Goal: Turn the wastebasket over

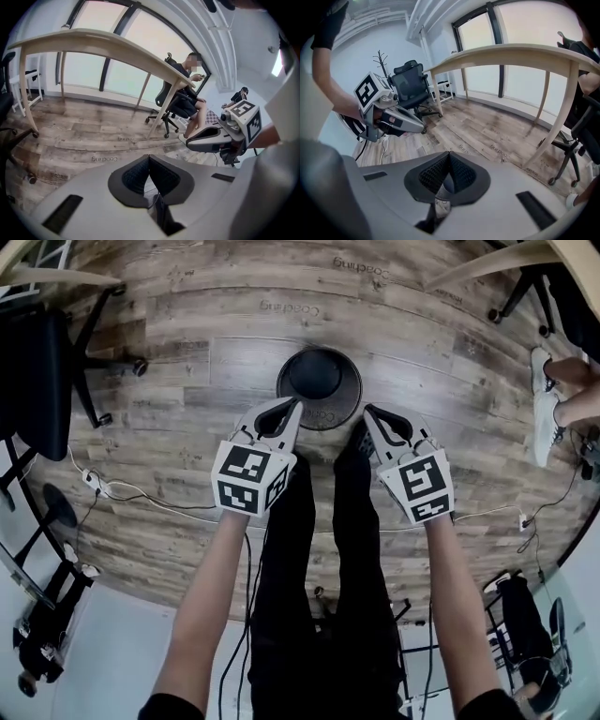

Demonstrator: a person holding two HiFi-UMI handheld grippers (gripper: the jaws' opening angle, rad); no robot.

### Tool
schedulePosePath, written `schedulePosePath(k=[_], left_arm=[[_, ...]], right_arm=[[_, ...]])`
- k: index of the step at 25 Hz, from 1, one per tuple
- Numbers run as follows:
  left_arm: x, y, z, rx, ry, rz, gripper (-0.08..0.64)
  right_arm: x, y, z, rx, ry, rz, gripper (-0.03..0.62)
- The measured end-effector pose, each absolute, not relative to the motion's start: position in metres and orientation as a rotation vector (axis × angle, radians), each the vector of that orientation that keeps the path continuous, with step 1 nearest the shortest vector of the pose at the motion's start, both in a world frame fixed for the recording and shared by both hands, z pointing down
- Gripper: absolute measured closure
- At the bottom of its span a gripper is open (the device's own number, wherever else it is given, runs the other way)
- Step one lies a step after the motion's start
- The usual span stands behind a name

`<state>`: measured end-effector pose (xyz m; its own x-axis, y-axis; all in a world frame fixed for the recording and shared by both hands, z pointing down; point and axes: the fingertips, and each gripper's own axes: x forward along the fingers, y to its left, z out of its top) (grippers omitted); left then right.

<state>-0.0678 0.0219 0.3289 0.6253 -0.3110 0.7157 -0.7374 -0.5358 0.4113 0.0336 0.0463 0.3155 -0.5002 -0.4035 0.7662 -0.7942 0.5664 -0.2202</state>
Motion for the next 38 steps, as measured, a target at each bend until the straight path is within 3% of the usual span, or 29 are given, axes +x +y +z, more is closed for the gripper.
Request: schedulePosePath(k=[14,17,23,38], left_arm=[[-0.079,0.005,0.432,2.118,-0.765,0.899,0.538],[-0.078,0.005,0.456,2.116,-0.74,0.937,0.476],[-0.075,-0.002,0.497,2.112,-0.741,0.986,0.46],[-0.082,-0.011,0.573,2.056,-0.803,1.104,0.459]], right_arm=[[0.03,0.043,0.399,0.905,-2.096,0.77,0.56],[0.03,0.044,0.416,0.88,-2.091,0.771,0.56],[0.038,0.046,0.448,0.852,-2.068,0.776,0.56],[0.041,0.045,0.496,0.794,-2.043,0.777,0.56]])
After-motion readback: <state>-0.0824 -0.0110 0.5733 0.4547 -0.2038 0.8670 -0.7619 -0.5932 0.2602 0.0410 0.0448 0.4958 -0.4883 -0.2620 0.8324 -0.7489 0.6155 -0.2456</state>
